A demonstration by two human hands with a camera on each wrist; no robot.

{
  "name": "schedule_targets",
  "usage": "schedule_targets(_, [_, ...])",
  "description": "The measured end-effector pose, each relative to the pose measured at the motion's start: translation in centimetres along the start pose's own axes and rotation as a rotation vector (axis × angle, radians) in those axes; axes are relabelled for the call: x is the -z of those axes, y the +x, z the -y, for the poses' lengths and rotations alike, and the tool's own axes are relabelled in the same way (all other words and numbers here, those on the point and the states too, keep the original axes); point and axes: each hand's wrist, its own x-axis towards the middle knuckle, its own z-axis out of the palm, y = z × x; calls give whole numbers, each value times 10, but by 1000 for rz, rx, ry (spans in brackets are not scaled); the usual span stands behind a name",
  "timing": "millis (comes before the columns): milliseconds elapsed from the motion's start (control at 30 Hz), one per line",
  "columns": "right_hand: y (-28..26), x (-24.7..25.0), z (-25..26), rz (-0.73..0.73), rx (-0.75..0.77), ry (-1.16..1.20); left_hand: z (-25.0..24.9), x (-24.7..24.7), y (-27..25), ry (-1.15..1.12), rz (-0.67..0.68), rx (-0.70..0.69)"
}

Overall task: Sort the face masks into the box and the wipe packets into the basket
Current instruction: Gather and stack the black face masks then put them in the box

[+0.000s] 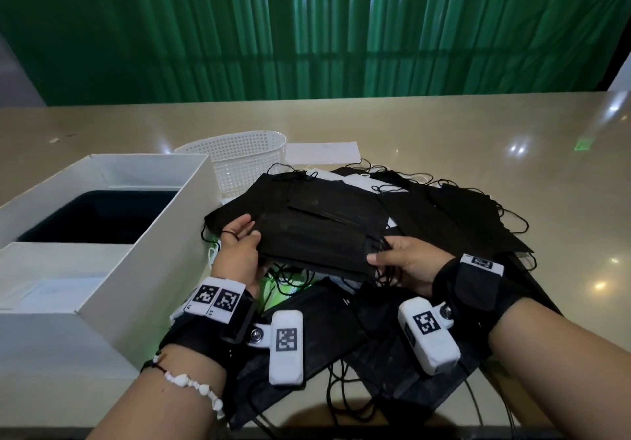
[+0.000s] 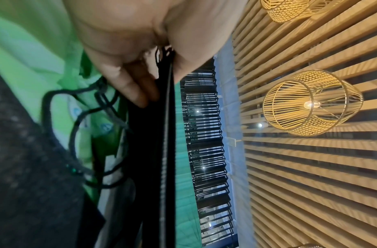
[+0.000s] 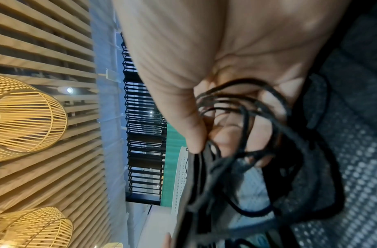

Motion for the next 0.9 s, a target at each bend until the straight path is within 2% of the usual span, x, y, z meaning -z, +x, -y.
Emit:
schedule_targets(133, [1,2,-2,-20,30,122,-7,4,-4,41,69,44])
schedule_targets(300, [4,5,-4,-6,15,93,-14,10,-8,48,80,-46])
schedule_targets(367, [6,7,-5,-4,23,156,-18,12,-7,44,75,-61])
schedule_targets(533, [4,3,-3,-54,66,202,-23,15,-6,81,74,-36])
schedule_targets(667, [1,3,-1,-25,79,263,-26,20,-5,79,58,-20])
schedule_targets(900, [2,2,0,-97,142,341,-49,27,2,-145,19,15])
